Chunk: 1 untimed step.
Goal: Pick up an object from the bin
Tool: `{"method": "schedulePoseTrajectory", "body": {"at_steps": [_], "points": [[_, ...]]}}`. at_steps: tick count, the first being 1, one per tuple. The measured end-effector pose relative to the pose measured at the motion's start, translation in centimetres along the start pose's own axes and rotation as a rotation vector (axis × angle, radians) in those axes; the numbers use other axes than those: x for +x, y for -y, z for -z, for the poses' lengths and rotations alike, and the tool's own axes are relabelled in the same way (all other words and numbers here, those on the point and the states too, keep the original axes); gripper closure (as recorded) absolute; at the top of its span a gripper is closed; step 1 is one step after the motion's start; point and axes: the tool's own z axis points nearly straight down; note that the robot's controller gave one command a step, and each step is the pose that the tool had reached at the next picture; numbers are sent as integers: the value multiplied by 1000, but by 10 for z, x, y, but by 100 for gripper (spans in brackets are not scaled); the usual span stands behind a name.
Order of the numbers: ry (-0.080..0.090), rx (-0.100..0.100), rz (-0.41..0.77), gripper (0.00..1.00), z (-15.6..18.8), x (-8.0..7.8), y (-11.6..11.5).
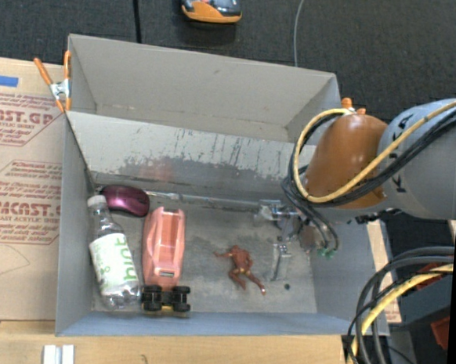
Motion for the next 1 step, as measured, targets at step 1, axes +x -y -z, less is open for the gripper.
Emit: {"method": "schedulePoseTrajectory", "body": {"at_steps": [1], "points": [[-8, -3, 44, 0, -22, 27, -7]]}}
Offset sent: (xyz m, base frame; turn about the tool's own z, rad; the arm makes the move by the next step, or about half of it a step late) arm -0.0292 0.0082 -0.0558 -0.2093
